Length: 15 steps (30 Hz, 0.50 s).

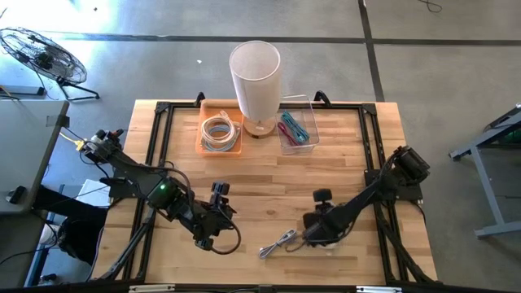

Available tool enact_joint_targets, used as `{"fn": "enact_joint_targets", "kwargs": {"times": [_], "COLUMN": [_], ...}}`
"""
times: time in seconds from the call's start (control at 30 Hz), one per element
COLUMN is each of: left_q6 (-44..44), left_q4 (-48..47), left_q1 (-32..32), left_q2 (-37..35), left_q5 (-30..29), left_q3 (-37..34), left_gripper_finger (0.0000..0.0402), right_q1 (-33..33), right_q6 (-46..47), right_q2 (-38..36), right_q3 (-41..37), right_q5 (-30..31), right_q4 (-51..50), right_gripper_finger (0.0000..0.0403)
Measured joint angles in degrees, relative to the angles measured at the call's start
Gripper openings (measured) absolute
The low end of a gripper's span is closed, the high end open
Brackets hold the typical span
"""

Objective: Pick & Place USB Port
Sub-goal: Put the light brown HDMI cable into the orange bin

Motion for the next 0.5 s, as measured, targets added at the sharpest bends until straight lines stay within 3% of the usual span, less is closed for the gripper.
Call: {"fn": "enact_joint_targets", "kwargs": {"times": [0.5], "left_q6": [-1.4], "left_q4": [0.0], "left_q1": [-0.4], "left_q2": [0.0], "left_q5": [0.0], "left_q3": [0.0], "left_gripper_finger": [0.0169], "right_q1": [-0.7], "right_q6": [-3.6], "right_q2": [-0.1], "right_q3": [0.1], "right_q5": [-5.4], "right_q4": [0.0], "right_gripper_finger": [0.0048]}}
